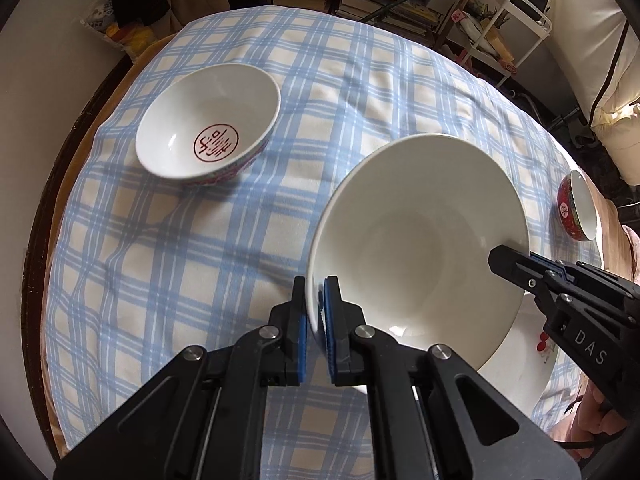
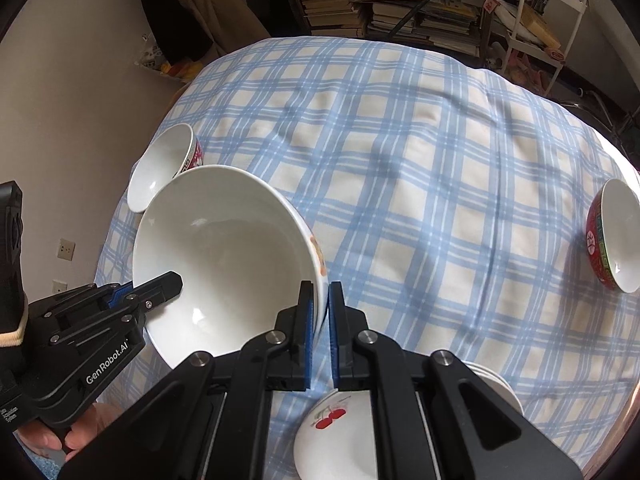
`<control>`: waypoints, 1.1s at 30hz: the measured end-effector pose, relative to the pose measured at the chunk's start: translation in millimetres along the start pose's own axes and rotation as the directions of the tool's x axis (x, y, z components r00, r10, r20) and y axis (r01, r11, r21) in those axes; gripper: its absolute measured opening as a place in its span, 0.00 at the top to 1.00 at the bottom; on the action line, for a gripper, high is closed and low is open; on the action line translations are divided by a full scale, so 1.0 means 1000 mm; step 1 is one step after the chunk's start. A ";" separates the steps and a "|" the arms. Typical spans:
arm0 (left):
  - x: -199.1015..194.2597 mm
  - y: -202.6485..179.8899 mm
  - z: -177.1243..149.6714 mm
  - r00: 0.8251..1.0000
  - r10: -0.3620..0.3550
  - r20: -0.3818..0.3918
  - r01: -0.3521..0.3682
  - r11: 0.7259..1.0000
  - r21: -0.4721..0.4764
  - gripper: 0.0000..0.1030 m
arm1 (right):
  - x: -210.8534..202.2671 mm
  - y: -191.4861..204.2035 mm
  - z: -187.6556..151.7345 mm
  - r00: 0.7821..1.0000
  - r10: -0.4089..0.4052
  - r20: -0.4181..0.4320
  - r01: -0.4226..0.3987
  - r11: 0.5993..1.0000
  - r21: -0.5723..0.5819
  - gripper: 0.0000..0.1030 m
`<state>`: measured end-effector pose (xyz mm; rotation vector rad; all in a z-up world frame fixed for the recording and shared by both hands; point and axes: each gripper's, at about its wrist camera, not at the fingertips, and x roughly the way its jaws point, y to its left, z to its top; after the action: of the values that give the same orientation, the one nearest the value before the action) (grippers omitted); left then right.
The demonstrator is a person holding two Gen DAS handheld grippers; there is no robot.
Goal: Organize plates and bowls
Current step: 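Lift the large white bowl with both tools and carry it toward the plate stack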
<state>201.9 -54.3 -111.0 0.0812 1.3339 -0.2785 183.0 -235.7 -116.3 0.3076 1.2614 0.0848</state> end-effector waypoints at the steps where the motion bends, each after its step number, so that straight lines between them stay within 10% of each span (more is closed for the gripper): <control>1: 0.000 0.000 -0.005 1.000 0.004 -0.004 -0.004 1.000 0.001 0.92 | 0.001 0.001 -0.004 1.000 0.001 -0.003 -0.001 1.000 -0.004 0.92; 33: 0.015 0.034 -0.070 0.997 0.017 -0.080 -0.018 1.000 -0.019 0.91 | 0.034 0.037 -0.065 0.997 0.005 -0.080 -0.013 0.995 -0.103 0.92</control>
<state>147.6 -8.5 -145.9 0.0884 1.4140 -0.2495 136.0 -180.8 -155.4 0.2224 1.3302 0.1706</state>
